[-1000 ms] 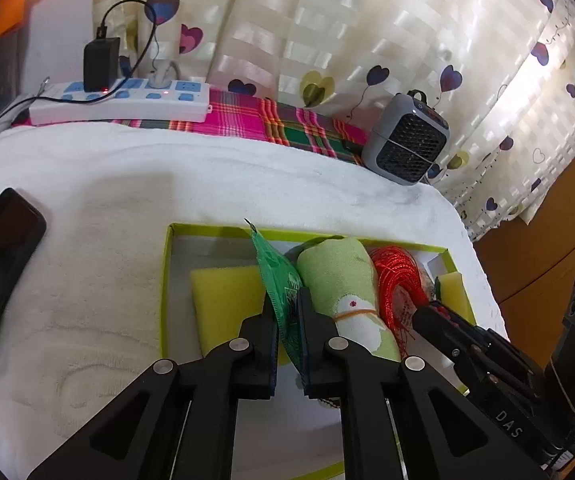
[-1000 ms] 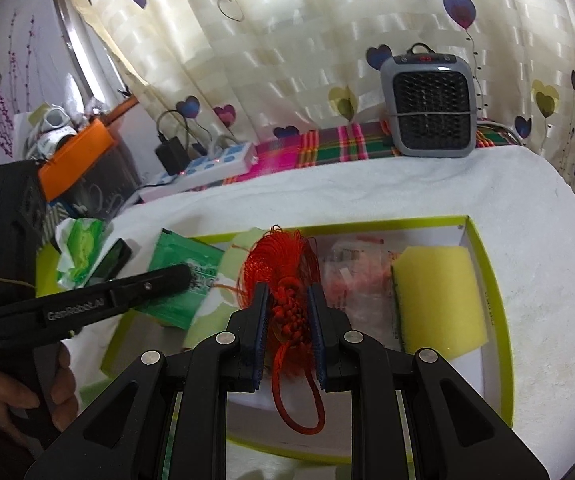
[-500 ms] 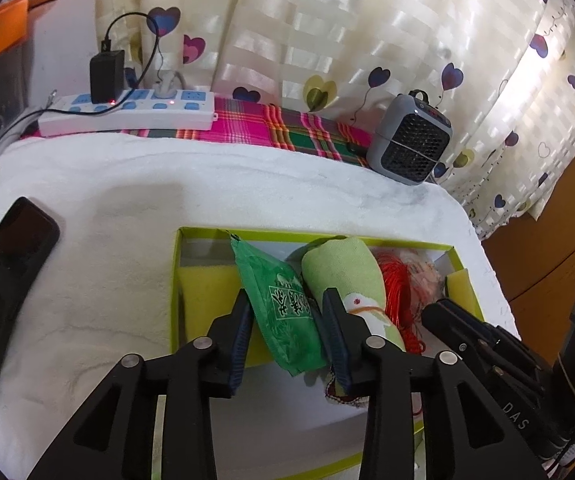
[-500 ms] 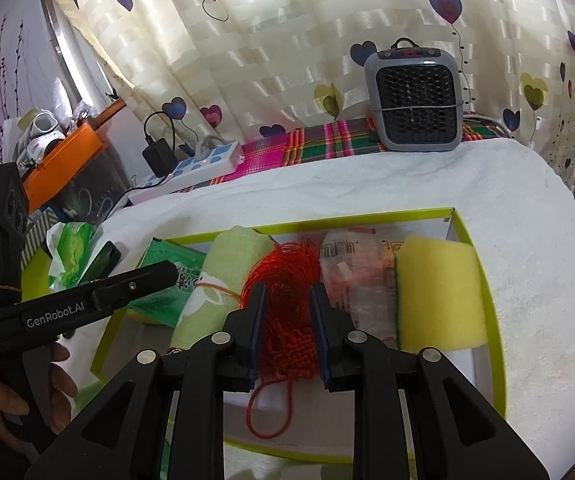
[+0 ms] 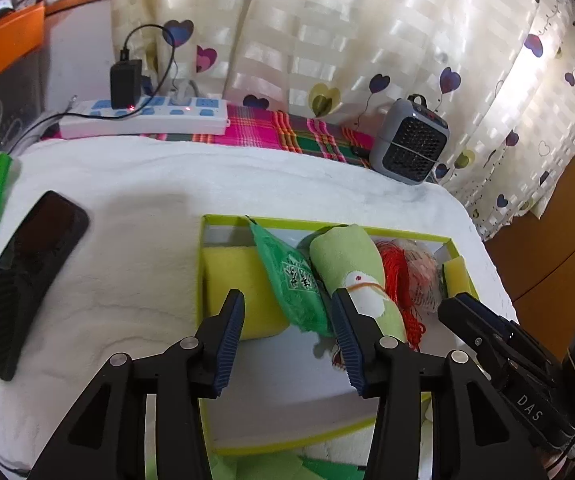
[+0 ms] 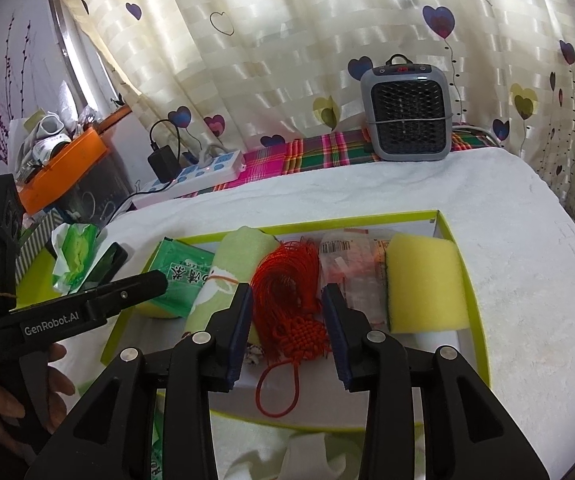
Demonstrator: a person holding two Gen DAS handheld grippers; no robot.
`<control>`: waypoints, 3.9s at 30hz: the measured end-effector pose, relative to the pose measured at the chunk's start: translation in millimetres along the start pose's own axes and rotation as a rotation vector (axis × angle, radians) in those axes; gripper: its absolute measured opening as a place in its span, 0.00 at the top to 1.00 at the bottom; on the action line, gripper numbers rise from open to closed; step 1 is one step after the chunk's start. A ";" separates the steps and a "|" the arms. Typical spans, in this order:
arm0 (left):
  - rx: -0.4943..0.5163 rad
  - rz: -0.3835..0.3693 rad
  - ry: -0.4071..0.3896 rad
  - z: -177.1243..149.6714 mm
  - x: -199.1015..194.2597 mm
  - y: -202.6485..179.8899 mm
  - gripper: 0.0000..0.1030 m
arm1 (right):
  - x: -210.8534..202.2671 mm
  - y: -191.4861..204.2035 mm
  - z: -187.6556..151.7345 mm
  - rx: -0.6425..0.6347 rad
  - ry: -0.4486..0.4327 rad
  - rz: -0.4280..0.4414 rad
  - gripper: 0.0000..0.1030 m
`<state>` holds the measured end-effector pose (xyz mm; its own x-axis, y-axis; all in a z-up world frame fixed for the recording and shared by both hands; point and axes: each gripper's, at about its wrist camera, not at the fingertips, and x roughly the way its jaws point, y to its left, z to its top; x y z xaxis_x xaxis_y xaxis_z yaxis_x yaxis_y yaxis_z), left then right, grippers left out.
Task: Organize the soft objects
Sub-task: 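Lower the tassel and packet into the box and open both grippers, then withdraw both tools from the box toward the light-green cloth, then grasp the green printed packet with the right gripper while the left grasps the light-green cloth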
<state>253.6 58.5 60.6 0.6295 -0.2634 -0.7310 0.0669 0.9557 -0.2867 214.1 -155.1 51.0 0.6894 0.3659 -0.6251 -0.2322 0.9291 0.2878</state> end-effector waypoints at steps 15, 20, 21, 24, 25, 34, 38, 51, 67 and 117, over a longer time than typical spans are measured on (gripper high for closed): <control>0.044 0.072 -0.055 -29.1 -51.7 10.6 0.52 | -34.9 12.0 -18.1 -0.032 -0.037 0.045 0.47; 0.084 0.112 -0.081 -45.4 -66.1 9.3 0.52 | -44.8 17.7 -27.8 -0.035 -0.038 0.070 0.47; 0.082 0.106 -0.076 -50.0 -68.4 9.7 0.52 | -47.2 19.4 -30.0 -0.038 -0.038 0.077 0.47; 0.108 0.142 -0.084 -62.3 -75.5 6.5 0.52 | -53.4 25.4 -36.3 -0.052 -0.035 0.091 0.47; 0.112 0.143 -0.087 -65.9 -77.7 5.3 0.52 | -55.4 27.7 -38.3 -0.057 -0.035 0.094 0.47; 0.124 0.148 -0.110 -90.3 -99.3 3.9 0.52 | -65.7 48.0 -61.0 -0.116 -0.009 0.128 0.47; 0.125 0.170 -0.131 -96.8 -107.0 5.9 0.52 | -64.1 57.4 -71.7 -0.148 0.020 0.149 0.47; 0.070 0.123 -0.100 -109.2 -106.3 34.4 0.52 | -42.0 92.5 -97.4 -0.294 0.131 0.192 0.35; 0.035 0.015 0.006 -103.7 -74.9 59.1 0.43 | -12.0 109.5 -107.2 -0.424 0.254 0.180 0.35; 0.040 -0.066 0.107 -98.0 -43.8 52.5 0.43 | -24.1 112.0 -120.1 -0.514 0.220 0.111 0.86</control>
<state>153.7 107.4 16.9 0.5368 -0.3360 -0.7739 0.1373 0.9398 -0.3129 89.1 -53.4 11.2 0.4952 0.4144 -0.7635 -0.6372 0.7707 0.0050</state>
